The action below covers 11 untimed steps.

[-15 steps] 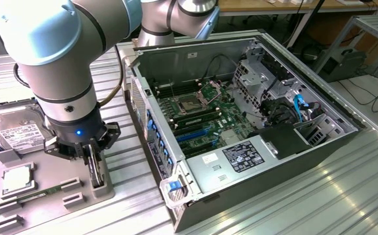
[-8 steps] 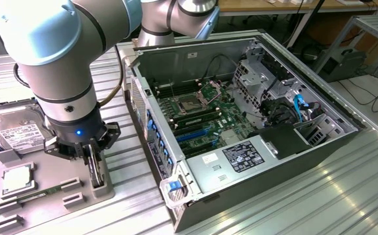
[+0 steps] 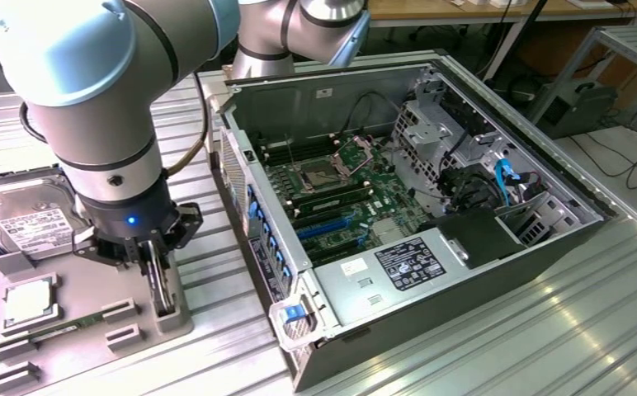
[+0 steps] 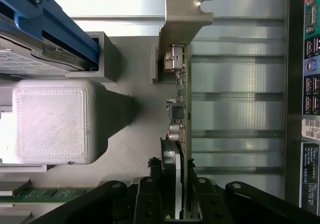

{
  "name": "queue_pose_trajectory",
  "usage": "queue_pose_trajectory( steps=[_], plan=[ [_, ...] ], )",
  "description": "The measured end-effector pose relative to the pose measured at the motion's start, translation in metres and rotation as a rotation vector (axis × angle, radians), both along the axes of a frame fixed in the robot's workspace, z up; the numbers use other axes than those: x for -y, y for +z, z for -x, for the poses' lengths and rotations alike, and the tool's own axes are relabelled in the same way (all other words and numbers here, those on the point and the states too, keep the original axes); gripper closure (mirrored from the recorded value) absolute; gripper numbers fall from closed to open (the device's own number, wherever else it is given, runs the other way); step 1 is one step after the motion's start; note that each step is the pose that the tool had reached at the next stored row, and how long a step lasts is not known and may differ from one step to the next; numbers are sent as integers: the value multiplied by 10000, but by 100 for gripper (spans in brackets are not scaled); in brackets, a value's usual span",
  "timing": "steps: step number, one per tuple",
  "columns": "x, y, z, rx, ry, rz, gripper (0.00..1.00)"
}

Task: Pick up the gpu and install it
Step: 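Pick up the gpu and move the gpu toward the slot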

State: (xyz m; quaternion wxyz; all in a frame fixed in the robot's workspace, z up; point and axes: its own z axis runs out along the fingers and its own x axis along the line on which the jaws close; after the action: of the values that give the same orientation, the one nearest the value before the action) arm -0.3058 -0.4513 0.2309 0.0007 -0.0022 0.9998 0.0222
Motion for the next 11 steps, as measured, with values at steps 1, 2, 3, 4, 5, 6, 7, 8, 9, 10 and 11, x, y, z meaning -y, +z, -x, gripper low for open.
queue_pose_trajectory(
  steps=[1, 2, 3, 4, 5, 6, 7, 8, 9, 10, 11],
  plan=[
    [0, 14, 0, 0, 1, -2, 72],
    [0, 28, 0, 0, 1, -4, 72],
    [0, 40, 0, 0, 1, -9, 72],
    [0, 57, -1, -1, 2, -12, 72],
    [0, 74, 0, -1, 2, -17, 72],
    [0, 84, 0, -1, 2, -22, 72],
    [0, 93, 0, -1, 2, -25, 72],
    [0, 101, 0, 0, 2, -28, 72],
    [0, 111, 0, 0, 1, -28, 72],
    [0, 118, -1, 1, 2, -28, 72],
    [0, 127, -1, 1, 2, -29, 72]
  ],
)
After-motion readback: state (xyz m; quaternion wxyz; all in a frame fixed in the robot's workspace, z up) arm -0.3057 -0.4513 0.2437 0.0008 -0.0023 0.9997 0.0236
